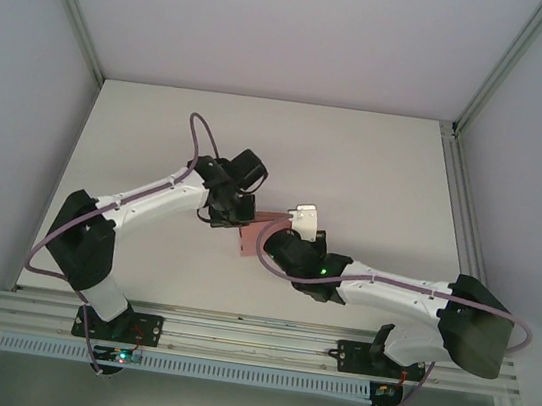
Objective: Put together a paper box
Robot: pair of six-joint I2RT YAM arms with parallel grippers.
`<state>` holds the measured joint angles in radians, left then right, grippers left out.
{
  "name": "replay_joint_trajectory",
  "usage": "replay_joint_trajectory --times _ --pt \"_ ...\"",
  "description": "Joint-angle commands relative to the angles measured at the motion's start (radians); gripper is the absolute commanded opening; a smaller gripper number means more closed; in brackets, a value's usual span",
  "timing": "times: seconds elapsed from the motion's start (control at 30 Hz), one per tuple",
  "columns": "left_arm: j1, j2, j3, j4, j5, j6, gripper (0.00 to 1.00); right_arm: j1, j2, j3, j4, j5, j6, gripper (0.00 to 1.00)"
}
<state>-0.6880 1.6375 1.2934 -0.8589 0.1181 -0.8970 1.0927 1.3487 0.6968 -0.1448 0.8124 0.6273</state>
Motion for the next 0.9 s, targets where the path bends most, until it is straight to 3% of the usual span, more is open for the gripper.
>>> replay_joint_trajectory --times 0.0,0.1,0.27,0.4,0.57,0.63,0.7,0.8,0.87 --pt "-0.074 0.09 -0.072 -0.028 -0.048 -0.098 0.02 0.032 0.018 -0.051 -0.064 -0.108 0.044 0.0" --pt "-0.098 0.102 -0.139 0.039 -0.045 -0.123 0.0 0.036 0.006 -0.066 -0.062 -0.104 0.061 0.0" --pt "-0.205 0.094 -0.203 0.054 -0.187 -0.1 0.03 0.052 -0.019 -0.094 -0.045 -0.076 0.058 0.0" --pt "-0.256 0.103 -0.266 0.085 -0.221 -0.122 0.06 0.06 -0.034 -0.116 -0.03 -0.05 0.051 0.0" --pt "-0.262 0.1 -0.281 0.084 -0.266 -0.114 0.09 0.065 -0.033 -0.154 0.043 -0.047 0.017 0.0" --pt "-0.262 0.084 -0.264 0.073 -0.261 -0.096 0.17 0.065 -0.03 -0.165 0.063 -0.038 0.007 0.0" --pt "-0.263 0.056 -0.242 0.067 -0.244 -0.067 0.34 0.07 -0.034 -0.163 0.051 -0.025 0.009 0.0" --pt "-0.261 0.0 -0.212 0.055 -0.234 -0.038 0.49 0.076 -0.051 -0.161 0.035 -0.018 0.023 0.0" --pt "-0.259 -0.033 -0.187 0.065 -0.232 -0.018 0.54 0.076 -0.056 -0.157 0.02 -0.015 0.038 0.0"
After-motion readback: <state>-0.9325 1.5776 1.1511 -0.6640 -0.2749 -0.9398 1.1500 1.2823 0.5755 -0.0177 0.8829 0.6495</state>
